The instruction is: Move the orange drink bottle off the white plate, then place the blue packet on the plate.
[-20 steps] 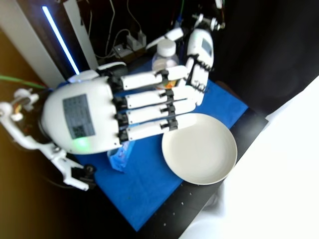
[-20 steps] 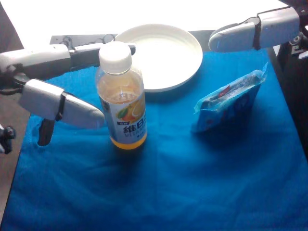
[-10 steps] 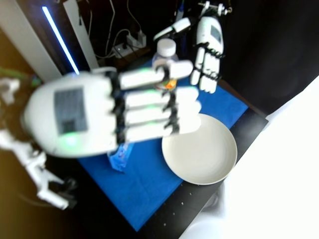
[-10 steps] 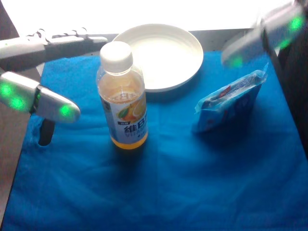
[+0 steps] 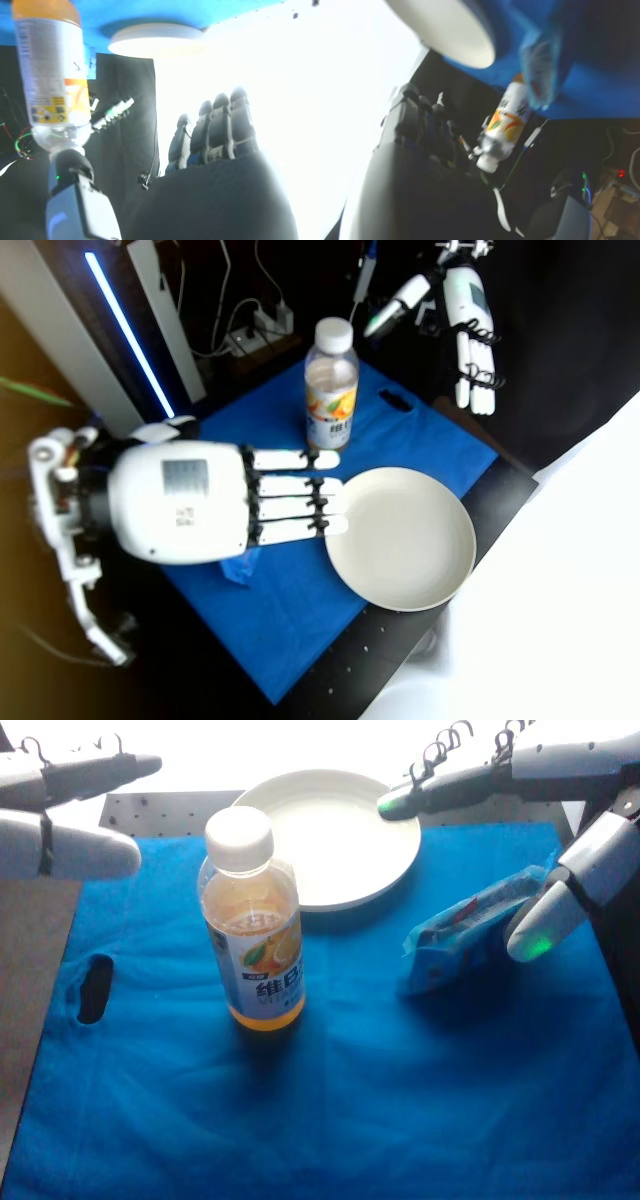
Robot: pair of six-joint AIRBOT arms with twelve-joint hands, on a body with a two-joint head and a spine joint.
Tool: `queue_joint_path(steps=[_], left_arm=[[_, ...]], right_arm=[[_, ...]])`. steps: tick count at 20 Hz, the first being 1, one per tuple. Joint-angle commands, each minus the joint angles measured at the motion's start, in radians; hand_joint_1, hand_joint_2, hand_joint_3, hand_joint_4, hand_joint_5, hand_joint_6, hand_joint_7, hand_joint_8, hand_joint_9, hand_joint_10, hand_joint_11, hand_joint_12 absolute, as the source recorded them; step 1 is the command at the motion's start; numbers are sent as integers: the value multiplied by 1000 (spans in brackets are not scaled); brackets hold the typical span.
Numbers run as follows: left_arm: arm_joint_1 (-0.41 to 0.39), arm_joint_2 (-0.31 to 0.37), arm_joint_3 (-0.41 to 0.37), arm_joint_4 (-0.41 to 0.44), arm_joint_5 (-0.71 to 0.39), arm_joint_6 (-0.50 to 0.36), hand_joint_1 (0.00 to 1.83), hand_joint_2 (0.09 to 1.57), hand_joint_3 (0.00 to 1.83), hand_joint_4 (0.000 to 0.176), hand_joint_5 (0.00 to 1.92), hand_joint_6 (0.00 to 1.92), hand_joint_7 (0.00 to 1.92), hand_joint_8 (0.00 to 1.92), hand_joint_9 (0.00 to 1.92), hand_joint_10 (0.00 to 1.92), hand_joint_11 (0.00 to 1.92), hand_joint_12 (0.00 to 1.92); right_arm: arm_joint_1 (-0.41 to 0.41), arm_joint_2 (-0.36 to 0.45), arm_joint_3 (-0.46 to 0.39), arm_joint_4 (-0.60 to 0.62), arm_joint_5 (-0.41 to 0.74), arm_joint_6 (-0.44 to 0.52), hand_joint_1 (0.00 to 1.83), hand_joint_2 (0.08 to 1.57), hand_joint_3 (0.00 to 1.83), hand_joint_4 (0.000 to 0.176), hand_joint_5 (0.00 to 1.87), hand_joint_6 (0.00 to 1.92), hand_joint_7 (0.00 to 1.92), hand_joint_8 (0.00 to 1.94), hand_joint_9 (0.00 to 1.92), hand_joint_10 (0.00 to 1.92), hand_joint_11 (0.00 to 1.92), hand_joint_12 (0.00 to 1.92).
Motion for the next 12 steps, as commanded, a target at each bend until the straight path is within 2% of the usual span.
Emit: queue_joint_path(steps=[1, 2, 3, 4, 5, 6, 7, 9, 11, 12], left_arm=[[-12, 3, 9, -59, -69, 2, 181, 720, 0, 176, 0, 0, 0, 0, 0, 0, 0, 0], [-12, 3, 11, -69, -70, 8, 175, 727, 0, 176, 0, 0, 0, 0, 0, 0, 0, 0], [-12, 3, 12, -74, -70, 11, 195, 717, 0, 176, 0, 0, 0, 0, 0, 0, 0, 0], [-13, 3, 12, -76, -72, 12, 179, 721, 0, 176, 0, 0, 0, 0, 0, 0, 0, 0], [-13, 3, 12, -80, -74, 14, 193, 739, 0, 176, 0, 0, 0, 0, 0, 0, 0, 0], [-13, 3, 12, -80, -76, 14, 196, 735, 0, 176, 0, 0, 0, 0, 0, 0, 0, 0], [-14, 2, 11, -80, -78, 15, 198, 741, 0, 176, 0, 0, 0, 0, 0, 0, 0, 0], [-14, 0, 10, -80, -83, 15, 225, 745, 2, 176, 0, 0, 0, 0, 0, 0, 0, 0], [-16, -2, 7, -80, -88, 15, 221, 732, 0, 175, 0, 0, 0, 0, 0, 0, 0, 0], [-17, -3, 7, -80, -89, 15, 215, 722, 0, 176, 0, 0, 0, 0, 0, 0, 0, 0]], right_arm=[[14, 2, -1, 26, 21, 19, 687, 672, 12, 41, 285, 16, 103, 1, 18, 0, 41, 31], [14, 2, -3, 2, 17, 29, 695, 687, 5, 18, 353, 11, 243, 11, 168, 23, 151, 98], [14, 2, -6, -23, 13, 40, 703, 702, 5, 1, 375, 6, 306, 17, 262, 6, 159, 254], [14, 2, -8, -48, 9, 49, 670, 714, 3, 18, 352, 0, 301, 6, 277, 1, 135, 440], [14, 2, -11, -77, 0, 57, 627, 735, 0, 2, 347, 0, 324, 5, 266, 0, 58, 516], [14, 2, -12, -94, -7, 59, 593, 743, 1, 9, 333, 0, 306, 0, 225, 0, 11, 522], [14, 2, -13, -105, -14, 59, 609, 735, 0, 0, 365, 3, 344, 2, 257, 1, 39, 456], [14, 2, -13, -114, -23, 59, 672, 741, 1, 0, 402, 4, 406, 6, 348, 8, 105, 520], [14, 2, -12, -115, -35, 59, 745, 763, 0, 0, 410, 0, 411, 0, 378, 0, 83, 692], [14, 2, -10, -117, -39, 59, 735, 780, 0, 13, 402, 1, 399, 2, 363, 0, 32, 775]])
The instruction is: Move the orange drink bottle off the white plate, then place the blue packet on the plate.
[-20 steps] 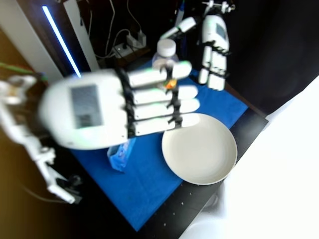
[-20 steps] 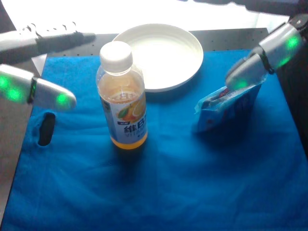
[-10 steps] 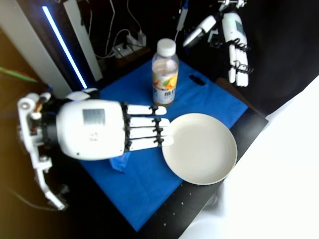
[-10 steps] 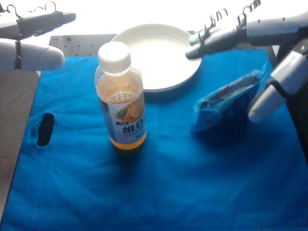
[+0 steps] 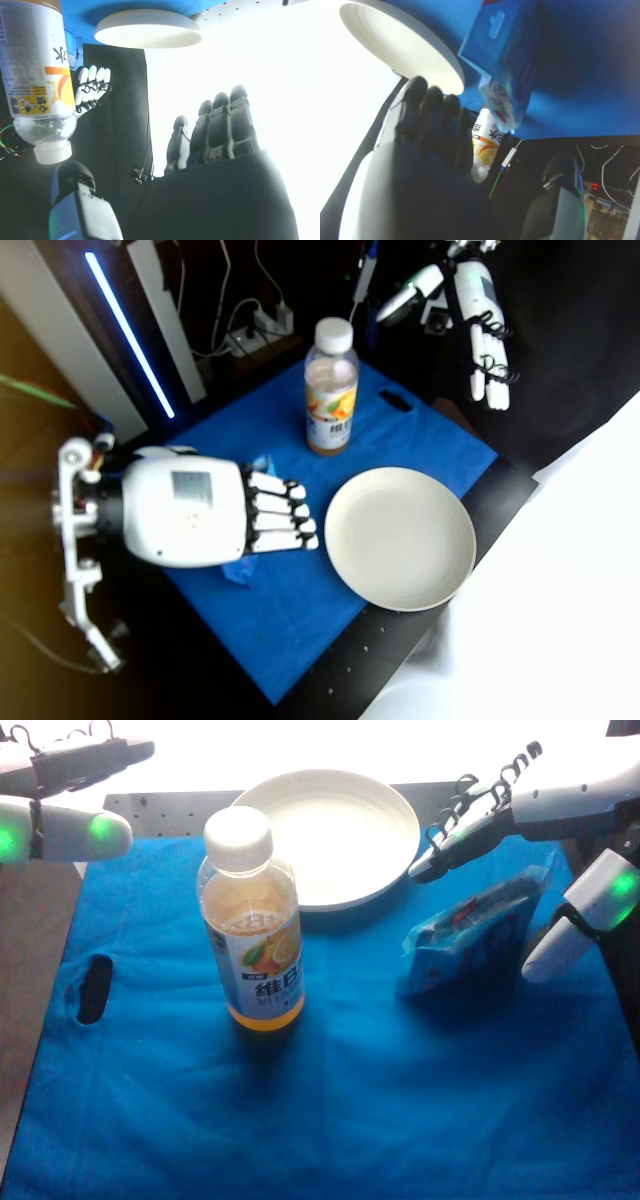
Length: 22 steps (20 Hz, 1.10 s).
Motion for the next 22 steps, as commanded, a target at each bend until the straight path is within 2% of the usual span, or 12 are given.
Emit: queue_joint_path(steps=[1, 3, 5, 6, 9, 12, 13, 15, 17, 18, 20, 22], left_arm=[[-17, -3, 1, -51, -90, -1, 238, 717, 0, 176, 0, 0, 0, 0, 0, 0, 0, 0], [-19, -8, 2, -51, -91, 0, 293, 701, 0, 176, 0, 0, 0, 0, 0, 0, 0, 0], [-21, -15, 4, -51, -96, 1, 298, 695, 0, 166, 0, 0, 0, 0, 0, 0, 0, 0], [-22, -16, 5, -51, -96, 1, 325, 688, 0, 174, 0, 0, 0, 0, 0, 0, 0, 0], [-25, -19, 9, -51, -94, 4, 374, 679, 0, 176, 0, 0, 0, 0, 0, 0, 0, 0], [-27, -19, 9, -52, -94, 5, 366, 678, 0, 169, 0, 0, 0, 0, 0, 0, 0, 0], [-27, -19, 9, -52, -94, 5, 359, 693, 0, 163, 0, 0, 0, 0, 0, 0, 0, 0], [-27, -20, 10, -52, -96, 5, 346, 697, 2, 173, 0, 0, 0, 0, 0, 0, 0, 0], [-28, -20, 10, -53, -97, 5, 344, 695, 1, 176, 0, 0, 0, 0, 0, 0, 0, 0], [-28, -20, 10, -53, -97, 5, 338, 693, 0, 176, 0, 0, 0, 0, 0, 0, 0, 0], [-28, -21, 10, -55, -101, 6, 359, 690, 0, 176, 0, 0, 0, 0, 0, 0, 0, 0], [-28, -22, 9, -55, -103, 6, 345, 683, 0, 176, 0, 0, 0, 0, 0, 0, 0, 0]], right_arm=[[14, 1, 4, 56, 2, 6, 765, 792, 2, 24, 401, 2, 394, 1, 339, 0, 6, 786], [14, -6, 11, 47, -6, 6, 794, 810, 5, 34, 389, 1, 387, 2, 310, 1, 0, 752], [14, -16, 18, 37, -16, 6, 846, 830, 4, 26, 392, 1, 386, 1, 304, 1, 0, 747], [14, -21, 21, 35, -17, 6, 844, 836, 3, 19, 393, 1, 388, 1, 307, 2, 0, 768], [14, -46, 36, 26, -24, 6, 885, 839, 0, 32, 424, 4, 385, 0, 268, 2, 0, 596], [8, -60, 43, 20, -32, 6, 884, 828, 0, 31, 474, 4, 433, 2, 346, 11, 100, 662], [5, -64, 45, 19, -34, 6, 845, 836, 5, 39, 479, 2, 442, 2, 356, 9, 99, 671], [-2, -73, 52, 19, -36, 6, 828, 842, 0, 60, 493, 1, 461, 0, 388, 4, 72, 721], [-10, -80, 57, 19, -37, 6, 812, 855, 2, 55, 520, 7, 506, 10, 429, 10, 5, 604], [-13, -82, 59, 19, -38, 6, 806, 861, 3, 63, 531, 8, 506, 6, 415, 3, 1, 563], [-19, -88, 63, 19, -38, 6, 867, 858, 0, 37, 612, 5, 606, 1, 490, 8, 148, 666], [-23, -91, 64, 19, -40, 6, 975, 845, 0, 25, 702, 11, 741, 15, 639, 50, 228, 868]])
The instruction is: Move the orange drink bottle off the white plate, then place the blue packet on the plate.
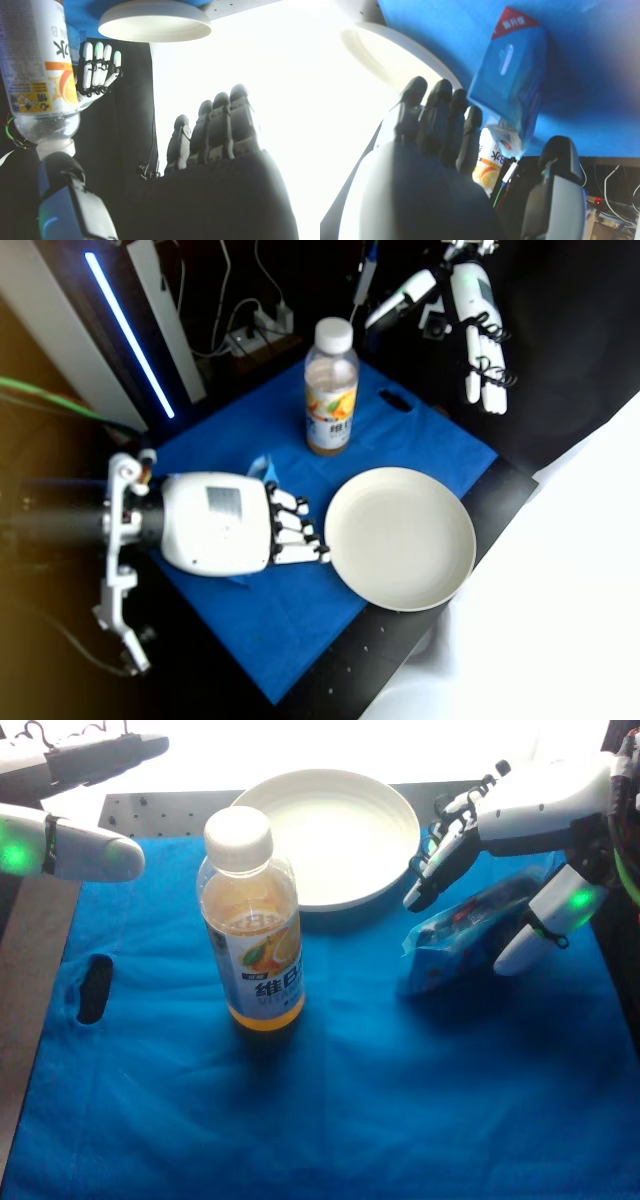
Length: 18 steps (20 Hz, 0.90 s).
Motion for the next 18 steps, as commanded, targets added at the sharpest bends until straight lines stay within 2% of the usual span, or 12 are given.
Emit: queue_joint_path(steps=[1, 2, 3, 4, 5, 6, 7, 10, 12, 15, 17, 18], left_arm=[[-15, -4, 3, -52, -86, -6, 347, 692, 1, 176, 0, 0, 0, 0, 0, 0, 0, 0], [-15, -5, 3, -52, -86, -6, 332, 697, 3, 176, 0, 0, 0, 0, 0, 0, 0, 0], [-15, -5, 3, -52, -86, -6, 336, 705, 6, 176, 0, 0, 0, 0, 0, 0, 0, 0], [-15, -6, 3, -52, -87, -5, 350, 703, 4, 173, 0, 0, 0, 0, 0, 0, 0, 0], [-15, -7, 3, -52, -87, -5, 348, 705, 4, 174, 0, 0, 0, 0, 0, 0, 0, 0], [-15, -8, 3, -52, -87, -5, 341, 702, 3, 175, 0, 0, 0, 0, 0, 0, 0, 0], [-15, -10, 4, -53, -88, -4, 322, 695, 0, 176, 0, 0, 0, 0, 0, 0, 0, 0], [-15, -11, 9, -64, -87, 4, 305, 694, 0, 169, 0, 0, 0, 0, 0, 0, 0, 0], [-14, -11, 11, -64, -83, 4, 293, 689, 0, 167, 0, 0, 0, 0, 0, 0, 0, 0], [-14, -11, 18, -64, -64, 12, 206, 714, 9, 128, 0, 0, 0, 0, 0, 0, 0, 0], [-12, -11, 22, -67, -55, 13, 209, 715, 6, 156, 0, 0, 0, 0, 0, 0, 0, 0], [-8, -11, 25, -68, -51, 14, 183, 707, 2, 161, 0, 0, 0, 0, 0, 0, 0, 0]], right_arm=[[1, -3, 5, 49, 5, 5, 1013, 895, 0, 21, 740, 17, 812, 31, 707, 95, 231, 997], [0, -5, 8, 49, 4, 5, 1024, 938, 1, 13, 787, 29, 869, 47, 736, 153, 225, 1152], [0, -7, 10, 53, 3, 5, 1069, 973, 0, 0, 905, 59, 972, 104, 627, 691, 263, 1335], [0, -8, 13, 57, 3, 5, 1183, 1086, 11, 6, 918, 805, 1006, 822, 543, 1122, 342, 1542], [0, -9, 14, 60, 3, 5, 1190, 1137, 5, 25, 887, 1039, 948, 1051, 531, 1206, 382, 1592], [0, -9, 18, 67, 3, 4, 1194, 1147, 0, 33, 919, 1058, 914, 1103, 560, 1159, 361, 1568], [-2, -11, 21, 73, 3, 4, 1199, 1143, 0, 34, 925, 1084, 930, 1059, 633, 1015, 347, 1406], [-10, -22, 42, 107, 3, 4, 1212, 1121, 0, 29, 975, 966, 973, 1034, 763, 825, 348, 1234], [-11, -31, 57, 138, 4, 4, 1214, 1127, 1, 0, 957, 927, 964, 1115, 777, 804, 379, 1373], [-9, -34, 59, 192, 10, -9, 1244, 1103, 0, 0, 971, 846, 1057, 1024, 902, 824, 599, 1435], [13, -31, 58, 209, 19, -19, 1233, 1141, 2, 0, 908, 915, 969, 1194, 906, 913, 629, 1584], [28, -28, 57, 211, 24, -20, 1238, 1160, 2, 0, 932, 824, 887, 1369, 787, 1231, 611, 1769]])
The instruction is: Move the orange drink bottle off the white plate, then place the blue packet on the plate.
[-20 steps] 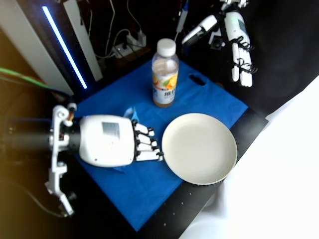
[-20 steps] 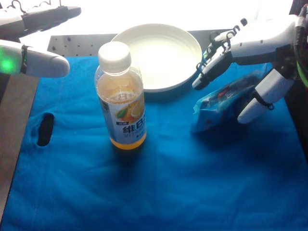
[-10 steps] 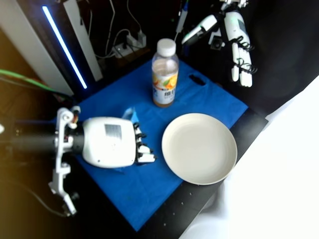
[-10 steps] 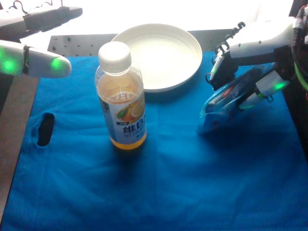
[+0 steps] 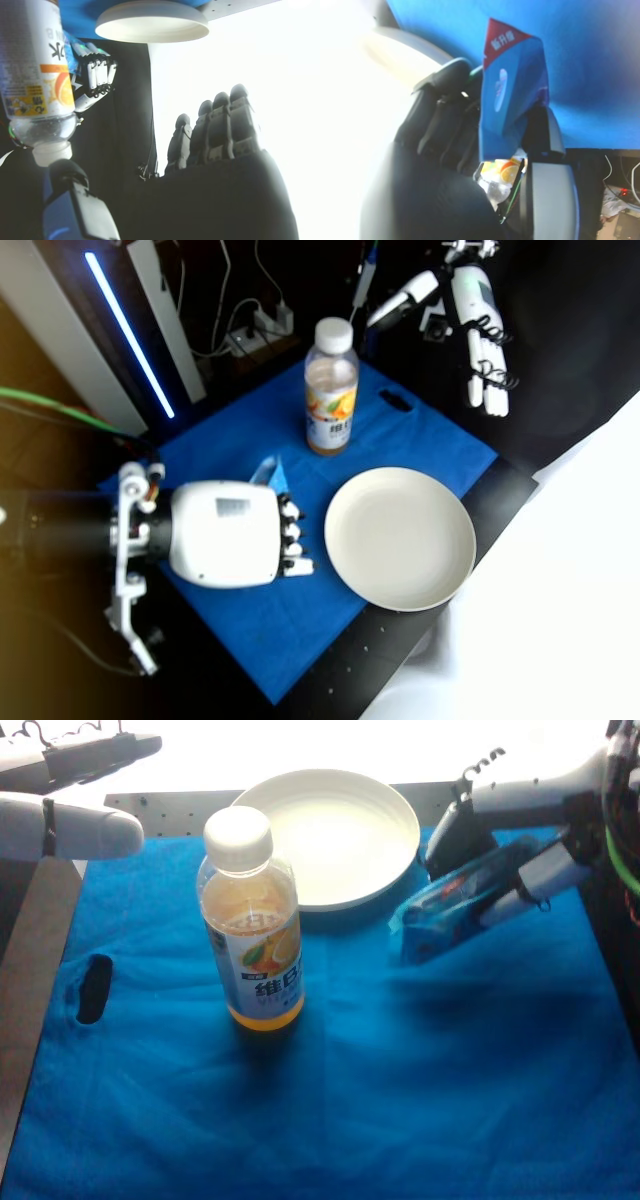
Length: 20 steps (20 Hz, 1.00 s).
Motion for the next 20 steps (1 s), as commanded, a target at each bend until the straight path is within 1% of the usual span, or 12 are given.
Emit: queue_joint_path(steps=[1, 3, 6, 8, 9, 11, 12, 13, 14, 15, 19, 20], left_arm=[[-1, 2, 6, -50, -67, -2, 200, 729, 10, 155, 0, 0, 0, 0, 0, 0, 0, 0], [8, 5, 6, -52, -60, -2, 204, 750, 16, 119, 0, 0, 0, 0, 0, 0, 0, 0], [14, 11, 7, -57, -55, -2, 182, 803, 26, 124, 0, 0, 0, 0, 0, 0, 0, 0], [19, 11, 8, -62, -52, -1, 182, 782, 9, 131, 0, 0, 0, 0, 0, 0, 0, 0], [19, 10, 8, -66, -53, 1, 181, 786, 9, 136, 0, 0, 0, 0, 0, 0, 17, 8], [19, 8, 8, -70, -57, 1, 218, 779, 3, 128, 0, 0, 0, 0, 0, 0, 0, 0], [19, 8, 9, -70, -59, 1, 175, 782, 4, 111, 0, 0, 0, 0, 0, 0, 0, 0], [19, 6, 9, -70, -60, 2, 117, 792, 6, 80, 0, 0, 0, 0, 0, 0, 0, 0], [19, 4, 10, -70, -62, 2, 117, 792, 6, 80, 0, 0, 0, 0, 0, 0, 0, 0], [19, -2, 13, -70, -66, 2, 107, 789, 4, 82, 0, 0, 0, 0, 0, 0, 36, 16], [19, -20, 20, -70, -78, 1, 91, 781, 0, 74, 0, 0, 0, 0, 0, 0, 0, 0], [19, -21, 20, -71, -80, 0, 83, 788, 3, 70, 0, 0, 0, 0, 0, 0, 0, 0]], right_arm=[[32, 3, 0, 86, 20, -4, 1228, 1158, 0, 0, 888, 930, 933, 1269, 810, 1185, 645, 1698], [35, 3, 5, 157, 20, -60, 1258, 1126, 0, 0, 998, 709, 977, 1243, 866, 1286, 698, 1753], [84, -2, 20, 172, 20, -67, 1254, 1137, 2, 0, 1001, 706, 921, 1334, 816, 1485, 631, 1883], [113, -25, 41, 174, 18, -74, 1231, 1133, 1, 0, 974, 831, 942, 1225, 781, 1209, 344, 1701], [114, -45, 60, 184, 18, -74, 1243, 1148, 1, 0, 996, 736, 881, 1380, 765, 1413, 546, 1842], [116, -96, 107, 203, 18, -74, 1260, 1125, 0, 0, 1029, 648, 948, 1303, 830, 1361, 709, 1674], [116, -114, 125, 208, 18, -74, 1265, 1118, 0, 0, 1035, 624, 972, 1269, 848, 1403, 754, 1712], [116, -155, 162, 223, 18, -78, 1194, 1054, 0, 0, 1124, 711, 1024, 1252, 954, 1761, 978, 1913], [116, -168, 174, 231, 18, -79, 1194, 1054, 0, 0, 1124, 711, 1024, 1252, 954, 1761, 978, 1913], [116, -188, 196, 248, 18, -80, 1193, 1050, 0, 0, 1131, 707, 1028, 1497, 1026, 1889, 1096, 1919], [115, -238, 272, 324, 17, -84, 1262, 1067, 0, 0, 1174, 492, 1056, 1032, 958, 873, 740, 1440], [112, -251, 287, 336, 15, -84, 1270, 1069, 0, 0, 1178, 455, 1049, 1070, 993, 882, 796, 1425]])
